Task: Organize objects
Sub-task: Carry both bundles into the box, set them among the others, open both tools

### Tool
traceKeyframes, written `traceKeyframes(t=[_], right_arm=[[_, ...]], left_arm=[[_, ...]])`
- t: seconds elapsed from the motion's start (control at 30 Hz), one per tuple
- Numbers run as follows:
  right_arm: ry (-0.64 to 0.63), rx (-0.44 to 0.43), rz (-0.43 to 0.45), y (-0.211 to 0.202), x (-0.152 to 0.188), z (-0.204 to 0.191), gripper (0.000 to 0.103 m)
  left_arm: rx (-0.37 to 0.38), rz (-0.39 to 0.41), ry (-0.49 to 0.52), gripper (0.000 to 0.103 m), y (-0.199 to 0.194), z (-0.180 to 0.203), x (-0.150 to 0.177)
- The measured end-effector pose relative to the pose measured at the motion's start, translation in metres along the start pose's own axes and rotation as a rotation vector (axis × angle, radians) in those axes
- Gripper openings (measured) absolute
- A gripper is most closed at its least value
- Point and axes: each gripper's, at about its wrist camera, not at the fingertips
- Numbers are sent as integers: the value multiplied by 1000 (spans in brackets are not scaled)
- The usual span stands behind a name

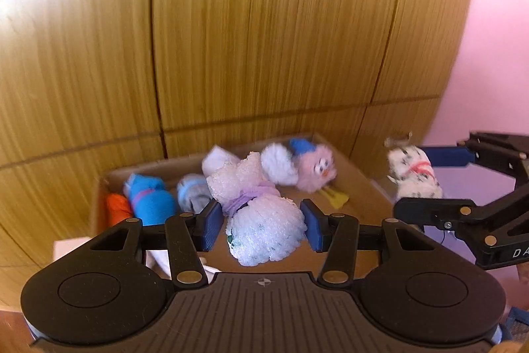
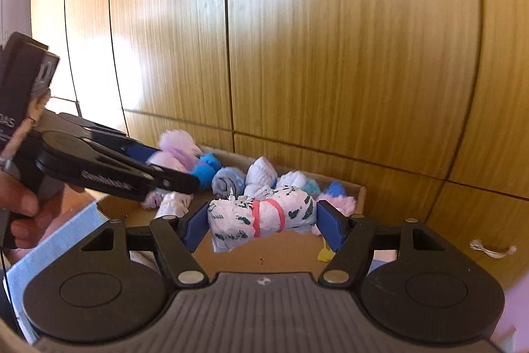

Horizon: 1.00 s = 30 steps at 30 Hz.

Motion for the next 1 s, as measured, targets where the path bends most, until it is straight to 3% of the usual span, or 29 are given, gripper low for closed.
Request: traceKeyframes(t=[0.2, 0.5, 0.77, 1.0], right_arm=[[-21, -28, -93, 56, -3, 6, 66], [-19, -68, -183, 109, -3, -3, 66], [13, -89, -231, 130, -1, -3, 66], [119, -124, -286, 140, 2, 12, 66]], left_arm=[[-15, -72, 41, 57, 47, -12, 13], [-34, -120, 68, 58, 82, -28, 24], [-38, -152, 71, 57, 92, -42, 27], [-27, -164, 89, 59, 85, -40, 28]])
Point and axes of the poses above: each gripper's, at about its wrist camera, not at the fingertips, and y roughly the way its jaws point, z to its right, x to its underside
